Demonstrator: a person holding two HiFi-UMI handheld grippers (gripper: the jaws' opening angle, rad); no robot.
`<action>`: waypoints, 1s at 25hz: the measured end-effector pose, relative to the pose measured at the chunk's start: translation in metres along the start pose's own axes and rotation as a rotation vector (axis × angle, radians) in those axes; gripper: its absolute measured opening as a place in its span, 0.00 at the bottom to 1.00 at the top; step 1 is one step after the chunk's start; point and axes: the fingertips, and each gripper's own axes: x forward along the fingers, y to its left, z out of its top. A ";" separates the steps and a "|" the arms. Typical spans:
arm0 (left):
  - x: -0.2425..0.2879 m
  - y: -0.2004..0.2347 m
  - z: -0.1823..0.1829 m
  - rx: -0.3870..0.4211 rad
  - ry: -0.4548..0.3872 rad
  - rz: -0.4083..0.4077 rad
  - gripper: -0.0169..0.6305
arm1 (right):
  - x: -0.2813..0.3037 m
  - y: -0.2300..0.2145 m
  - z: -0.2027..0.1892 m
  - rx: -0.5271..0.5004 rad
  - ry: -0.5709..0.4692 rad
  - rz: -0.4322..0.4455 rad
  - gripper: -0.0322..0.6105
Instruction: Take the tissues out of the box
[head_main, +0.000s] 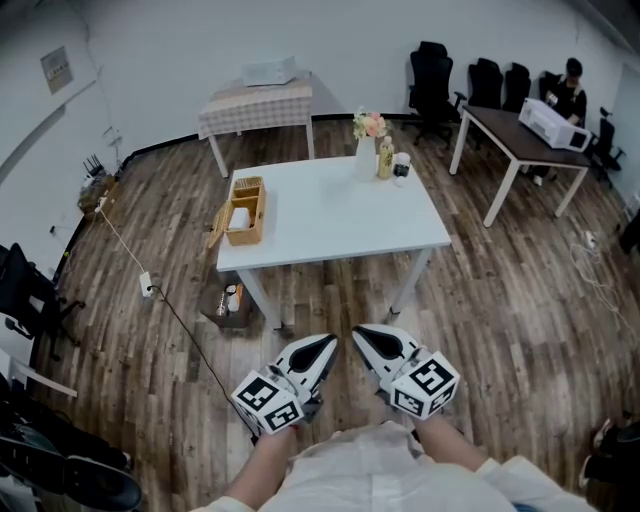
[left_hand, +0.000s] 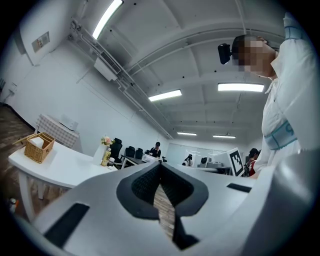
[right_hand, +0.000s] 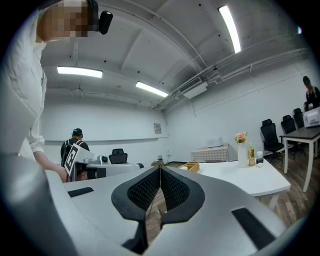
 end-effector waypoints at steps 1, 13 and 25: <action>0.000 0.001 -0.001 -0.001 0.000 0.002 0.03 | 0.000 0.000 0.001 0.014 -0.012 0.006 0.10; 0.004 0.005 -0.007 -0.016 0.011 -0.004 0.03 | 0.013 0.013 -0.011 0.001 0.025 0.063 0.10; -0.005 0.019 -0.003 -0.026 -0.006 0.017 0.03 | 0.029 0.014 -0.013 0.000 0.043 0.063 0.10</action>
